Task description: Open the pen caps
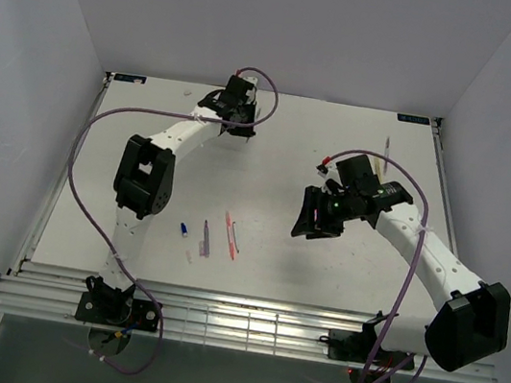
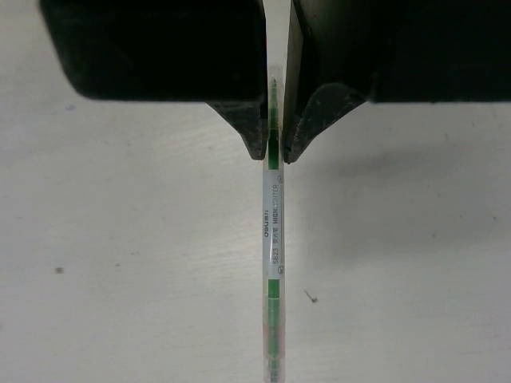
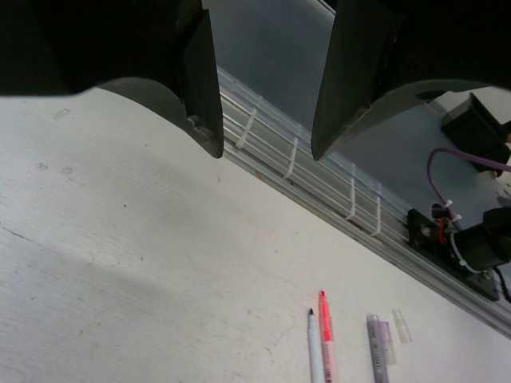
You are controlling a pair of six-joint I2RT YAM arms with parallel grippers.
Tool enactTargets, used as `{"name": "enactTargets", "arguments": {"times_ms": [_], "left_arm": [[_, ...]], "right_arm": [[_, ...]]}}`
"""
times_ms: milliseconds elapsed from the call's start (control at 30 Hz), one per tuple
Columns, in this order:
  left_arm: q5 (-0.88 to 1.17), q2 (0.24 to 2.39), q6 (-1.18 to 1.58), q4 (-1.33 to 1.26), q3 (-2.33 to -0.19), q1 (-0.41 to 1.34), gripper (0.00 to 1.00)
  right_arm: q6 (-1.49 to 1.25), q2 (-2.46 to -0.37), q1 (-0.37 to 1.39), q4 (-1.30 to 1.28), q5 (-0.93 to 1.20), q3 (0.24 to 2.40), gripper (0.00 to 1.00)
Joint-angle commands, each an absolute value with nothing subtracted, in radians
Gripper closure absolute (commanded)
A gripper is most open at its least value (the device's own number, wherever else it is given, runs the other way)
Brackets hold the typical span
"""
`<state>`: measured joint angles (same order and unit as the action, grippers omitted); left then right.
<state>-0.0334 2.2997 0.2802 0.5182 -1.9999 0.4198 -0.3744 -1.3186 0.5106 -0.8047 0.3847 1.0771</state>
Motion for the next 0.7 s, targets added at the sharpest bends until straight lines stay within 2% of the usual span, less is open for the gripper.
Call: {"name": "enactTargets", "arguments": {"times_ms": [0,67,167,333,533,667], "left_arm": [[0.101,2.025,0.444,0.542,-1.804,0.414,1.00],[0.236,1.958,0.533,0.532,-1.691,0.416,1.00],[0.317,1.800,0.589,0.502,-1.475,0.440,1.00],[0.422,1.536,0.684,0.423,-1.200,0.500,1.00],[0.454,1.332,0.747,0.402,-1.062,0.528,1.00],[0.439,1.281,0.753,0.400,-1.035,0.529,1.00]], "right_arm": [[-0.376,-1.341,0.506,-0.746,0.468,1.160,0.44],[-0.373,-1.373,0.505,-0.739,0.492,1.212,0.44],[-0.371,-1.414,0.503,-0.726,0.494,1.259,0.43],[-0.448,-1.466,0.500,-0.606,0.586,1.258,0.51],[-0.627,-1.491,0.502,-0.358,0.716,1.187,0.52],[-0.724,-1.525,0.502,-0.249,0.764,1.152,0.52]]}}
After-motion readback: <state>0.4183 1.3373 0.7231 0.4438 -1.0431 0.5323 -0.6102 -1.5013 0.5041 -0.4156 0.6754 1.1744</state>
